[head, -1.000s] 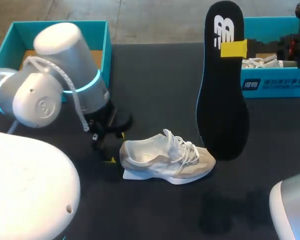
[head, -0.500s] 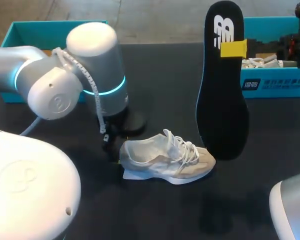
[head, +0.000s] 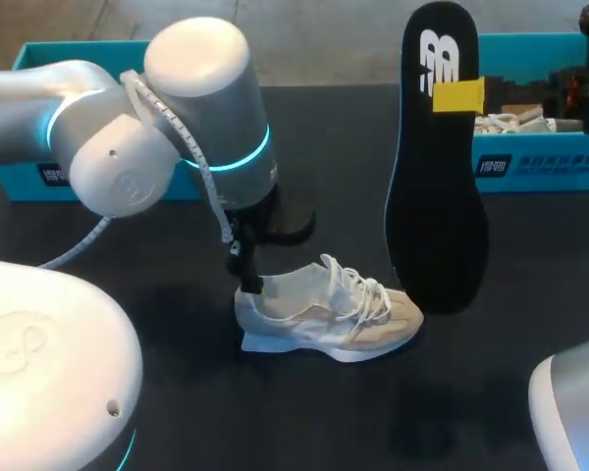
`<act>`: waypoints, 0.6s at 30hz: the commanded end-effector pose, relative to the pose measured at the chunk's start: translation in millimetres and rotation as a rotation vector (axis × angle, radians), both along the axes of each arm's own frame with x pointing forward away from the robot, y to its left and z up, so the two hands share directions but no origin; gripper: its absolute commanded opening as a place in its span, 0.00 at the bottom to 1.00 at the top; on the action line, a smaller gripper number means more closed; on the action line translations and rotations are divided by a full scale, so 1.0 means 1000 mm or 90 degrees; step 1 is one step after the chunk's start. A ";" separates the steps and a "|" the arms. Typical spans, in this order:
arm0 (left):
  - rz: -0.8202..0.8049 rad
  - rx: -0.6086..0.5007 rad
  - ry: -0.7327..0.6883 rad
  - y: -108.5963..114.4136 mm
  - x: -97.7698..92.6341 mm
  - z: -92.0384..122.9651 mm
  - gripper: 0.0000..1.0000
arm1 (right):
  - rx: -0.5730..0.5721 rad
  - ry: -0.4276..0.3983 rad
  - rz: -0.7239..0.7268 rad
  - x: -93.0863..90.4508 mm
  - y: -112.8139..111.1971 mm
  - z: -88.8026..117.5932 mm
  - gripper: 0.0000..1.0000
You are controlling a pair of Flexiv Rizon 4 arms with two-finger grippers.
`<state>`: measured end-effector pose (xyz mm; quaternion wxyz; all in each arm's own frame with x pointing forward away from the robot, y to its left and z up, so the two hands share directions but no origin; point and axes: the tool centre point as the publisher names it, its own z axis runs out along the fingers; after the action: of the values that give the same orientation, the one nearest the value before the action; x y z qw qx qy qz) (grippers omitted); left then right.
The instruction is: Take the shoe out of the shoebox, open the shoe tongue, remove and reinsert the insole, then place the shoe into the shoebox
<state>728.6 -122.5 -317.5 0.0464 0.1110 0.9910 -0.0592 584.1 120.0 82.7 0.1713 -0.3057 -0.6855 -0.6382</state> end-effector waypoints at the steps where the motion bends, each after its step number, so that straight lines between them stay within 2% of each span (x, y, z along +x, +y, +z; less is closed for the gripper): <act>1: -0.005 0.007 -0.003 -0.023 0.007 -0.017 1.00 | -0.001 0.001 0.003 0.003 0.003 0.002 0.00; 12: 0.008 0.002 -0.009 -0.052 0.026 -0.035 1.00 | -0.001 0.001 0.003 0.003 0.003 0.002 0.00; 16: 0.032 -0.018 0.015 -0.060 0.023 -0.042 1.00 | -0.001 0.001 0.003 0.003 0.003 0.002 0.00; 18: 0.032 -0.019 0.022 -0.063 0.021 -0.047 0.95 | -0.001 0.001 0.003 0.003 0.003 0.002 0.00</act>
<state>746.5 -179.0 -352.2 0.0375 0.0841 0.9931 -0.0732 584.2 120.0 82.7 0.1712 -0.3057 -0.6855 -0.6382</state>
